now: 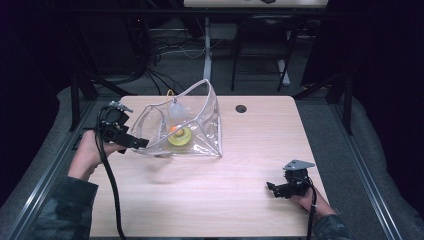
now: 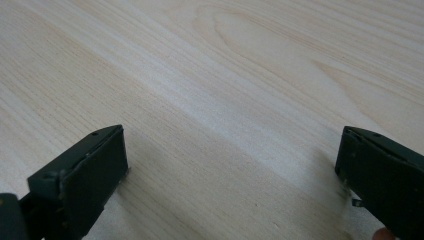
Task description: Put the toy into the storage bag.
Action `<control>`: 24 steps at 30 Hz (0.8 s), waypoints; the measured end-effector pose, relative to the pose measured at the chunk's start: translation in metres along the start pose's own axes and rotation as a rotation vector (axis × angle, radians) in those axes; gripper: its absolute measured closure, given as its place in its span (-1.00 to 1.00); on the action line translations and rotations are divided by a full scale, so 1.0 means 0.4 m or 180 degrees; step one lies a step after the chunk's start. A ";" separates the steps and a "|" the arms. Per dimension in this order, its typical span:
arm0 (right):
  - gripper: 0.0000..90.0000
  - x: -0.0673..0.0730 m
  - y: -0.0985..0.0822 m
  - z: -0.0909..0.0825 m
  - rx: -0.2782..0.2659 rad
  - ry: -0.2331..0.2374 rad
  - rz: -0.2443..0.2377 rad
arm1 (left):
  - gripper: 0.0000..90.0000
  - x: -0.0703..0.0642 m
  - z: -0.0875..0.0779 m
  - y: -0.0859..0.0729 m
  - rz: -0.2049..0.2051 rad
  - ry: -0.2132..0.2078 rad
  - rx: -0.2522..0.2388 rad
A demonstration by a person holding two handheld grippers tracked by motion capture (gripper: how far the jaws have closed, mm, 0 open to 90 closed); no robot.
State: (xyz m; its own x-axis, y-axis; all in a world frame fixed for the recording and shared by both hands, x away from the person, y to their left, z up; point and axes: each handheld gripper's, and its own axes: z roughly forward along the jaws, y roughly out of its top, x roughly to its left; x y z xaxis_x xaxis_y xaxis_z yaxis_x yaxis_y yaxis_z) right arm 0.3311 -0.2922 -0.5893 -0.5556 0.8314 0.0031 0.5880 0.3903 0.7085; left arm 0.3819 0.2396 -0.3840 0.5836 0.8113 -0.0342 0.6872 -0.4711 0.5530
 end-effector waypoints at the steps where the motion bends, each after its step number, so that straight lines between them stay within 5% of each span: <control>1: -1.00 0.000 0.000 0.000 0.0000 0.0000 0.0000 | -0.81 0.000 0.000 0.000 0.0000 0.0000 0.0000; 12: -1.00 0.000 0.000 0.000 -0.0004 -0.0003 -0.0002 | -0.92 0.036 0.014 -0.129 -0.0220 0.0112 0.0081; 24: -1.00 0.000 0.000 0.000 -0.0005 -0.0003 -0.0002 | -0.88 0.052 0.068 -0.217 -0.0349 0.0151 0.0252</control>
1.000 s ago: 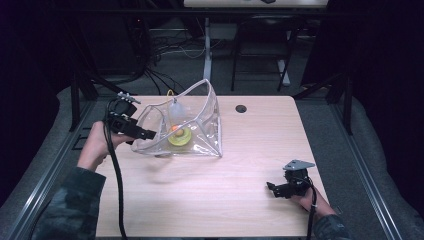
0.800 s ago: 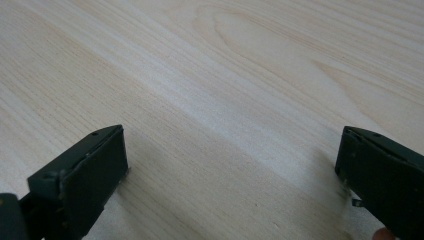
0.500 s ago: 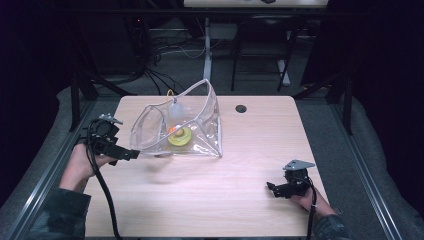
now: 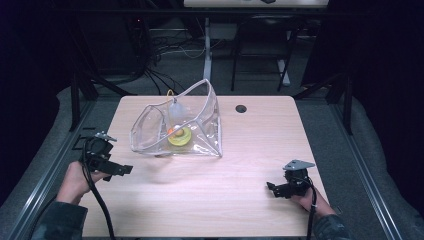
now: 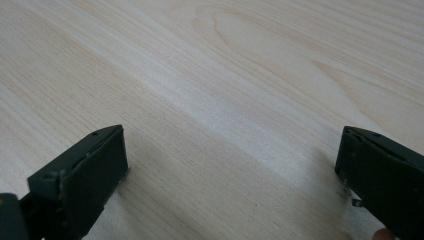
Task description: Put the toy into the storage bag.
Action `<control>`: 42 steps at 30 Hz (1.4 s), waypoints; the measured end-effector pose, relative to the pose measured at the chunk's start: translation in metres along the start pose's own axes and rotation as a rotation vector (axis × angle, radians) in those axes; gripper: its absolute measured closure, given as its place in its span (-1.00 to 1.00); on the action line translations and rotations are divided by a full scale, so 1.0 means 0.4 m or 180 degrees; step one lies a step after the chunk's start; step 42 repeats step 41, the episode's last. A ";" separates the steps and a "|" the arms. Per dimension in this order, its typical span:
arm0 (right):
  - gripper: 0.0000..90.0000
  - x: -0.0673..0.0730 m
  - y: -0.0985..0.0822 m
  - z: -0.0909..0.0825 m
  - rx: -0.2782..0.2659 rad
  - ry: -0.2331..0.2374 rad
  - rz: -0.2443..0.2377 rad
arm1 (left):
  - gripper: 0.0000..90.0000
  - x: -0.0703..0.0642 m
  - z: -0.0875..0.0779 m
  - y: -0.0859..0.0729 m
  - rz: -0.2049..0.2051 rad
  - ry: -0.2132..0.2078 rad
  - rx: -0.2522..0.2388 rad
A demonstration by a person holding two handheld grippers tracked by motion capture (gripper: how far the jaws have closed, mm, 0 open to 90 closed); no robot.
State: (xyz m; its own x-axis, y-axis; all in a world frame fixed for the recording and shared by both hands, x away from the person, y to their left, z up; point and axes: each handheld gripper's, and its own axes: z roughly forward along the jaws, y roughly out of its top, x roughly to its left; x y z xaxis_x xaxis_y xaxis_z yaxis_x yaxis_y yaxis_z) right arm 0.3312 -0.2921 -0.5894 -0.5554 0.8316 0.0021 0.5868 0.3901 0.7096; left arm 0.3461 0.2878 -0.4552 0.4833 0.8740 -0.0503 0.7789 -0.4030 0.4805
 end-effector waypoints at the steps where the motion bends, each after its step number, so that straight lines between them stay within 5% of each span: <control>1: -1.00 0.000 0.000 0.000 0.0001 0.0001 0.0001 | -0.89 0.002 0.005 -0.006 -0.0009 -0.0009 0.0018; 12: -1.00 0.000 0.000 0.000 0.0003 -0.0001 0.0001 | -1.00 0.004 0.079 -0.067 -0.0153 -0.0130 0.0151; 24: -1.00 0.000 0.000 0.000 0.0002 -0.0003 0.0002 | -1.00 0.001 0.155 -0.117 -0.0214 -0.0198 0.0116; 30: -1.00 0.000 0.000 0.000 0.0002 -0.0002 0.0001 | -1.00 0.001 0.202 -0.137 -0.0183 -0.0025 0.0154; 42: -1.00 0.000 0.000 0.000 0.0003 0.0002 0.0004 | -1.00 -0.002 0.241 -0.153 -0.0112 0.0023 0.0104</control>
